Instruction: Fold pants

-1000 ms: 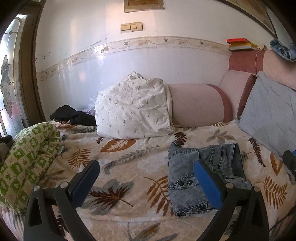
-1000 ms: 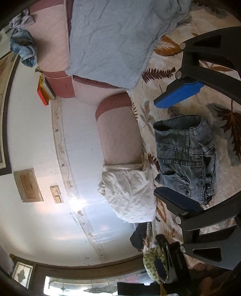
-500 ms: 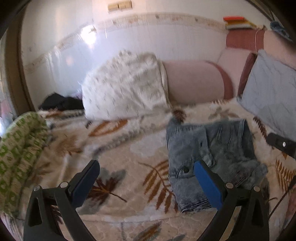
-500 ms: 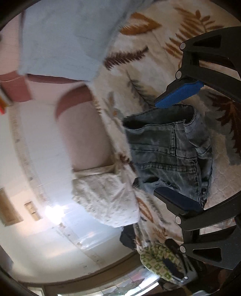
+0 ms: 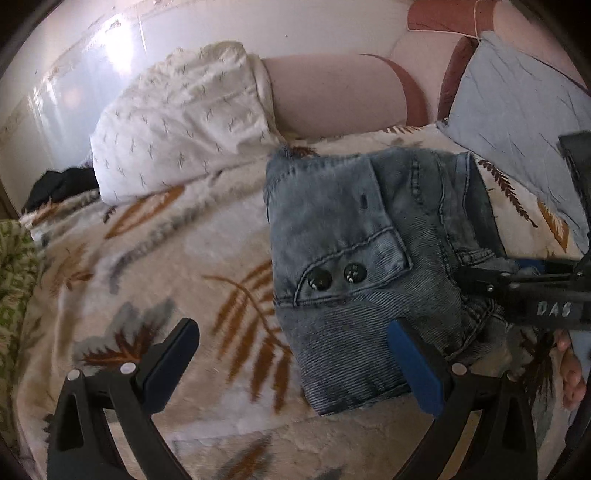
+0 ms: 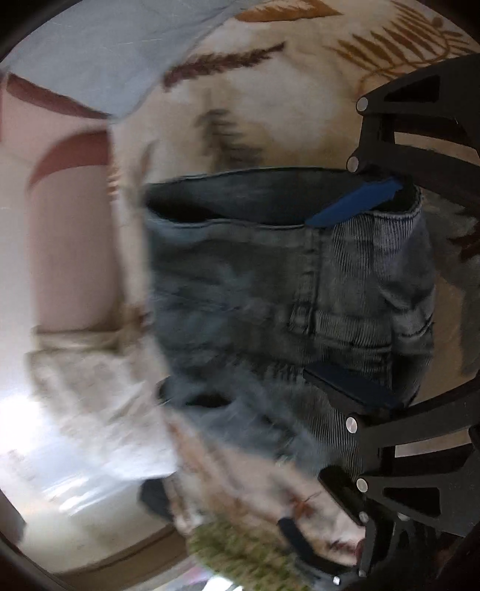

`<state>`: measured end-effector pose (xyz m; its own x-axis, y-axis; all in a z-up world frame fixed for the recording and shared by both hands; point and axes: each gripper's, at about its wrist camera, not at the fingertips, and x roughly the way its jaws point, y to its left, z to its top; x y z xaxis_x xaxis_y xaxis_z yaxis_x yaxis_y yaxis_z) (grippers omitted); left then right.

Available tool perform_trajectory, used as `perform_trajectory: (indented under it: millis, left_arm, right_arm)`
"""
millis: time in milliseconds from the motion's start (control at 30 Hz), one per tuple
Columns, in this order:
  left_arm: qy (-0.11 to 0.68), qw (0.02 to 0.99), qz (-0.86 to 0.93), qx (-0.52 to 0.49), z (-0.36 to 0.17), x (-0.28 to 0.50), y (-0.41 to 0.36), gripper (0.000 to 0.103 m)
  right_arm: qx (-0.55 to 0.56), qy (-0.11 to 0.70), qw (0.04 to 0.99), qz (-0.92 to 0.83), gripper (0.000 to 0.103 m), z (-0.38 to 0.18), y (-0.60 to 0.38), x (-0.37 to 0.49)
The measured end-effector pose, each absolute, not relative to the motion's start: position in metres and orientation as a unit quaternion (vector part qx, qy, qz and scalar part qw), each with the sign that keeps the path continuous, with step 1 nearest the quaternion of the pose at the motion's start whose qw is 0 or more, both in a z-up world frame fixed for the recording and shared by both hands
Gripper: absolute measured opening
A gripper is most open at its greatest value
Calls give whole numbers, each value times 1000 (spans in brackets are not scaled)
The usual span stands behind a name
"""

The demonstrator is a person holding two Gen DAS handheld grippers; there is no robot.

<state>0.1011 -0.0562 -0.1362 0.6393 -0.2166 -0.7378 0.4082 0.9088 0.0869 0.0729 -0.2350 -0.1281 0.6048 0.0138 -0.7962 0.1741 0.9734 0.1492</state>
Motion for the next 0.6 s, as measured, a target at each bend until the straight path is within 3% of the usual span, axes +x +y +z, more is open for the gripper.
perform_trajectory:
  millis: [100, 233, 333, 600]
  left_arm:
    - [416, 887, -183, 77, -143, 109, -47, 103]
    - [442, 876, -189, 38, -141, 118, -36, 103]
    - [390, 905, -166, 39, -118, 114, -29, 103]
    - [294, 949, -115, 13, -81, 144, -15, 103]
  right_arm:
    - [157, 464, 871, -43, 74, -144, -251, 70]
    - [135, 465, 874, -44, 74, -146, -246, 64]
    - [138, 460, 876, -45, 76, -137, -246, 59]
    - [153, 323, 934, -29, 76, -72, -263, 70]
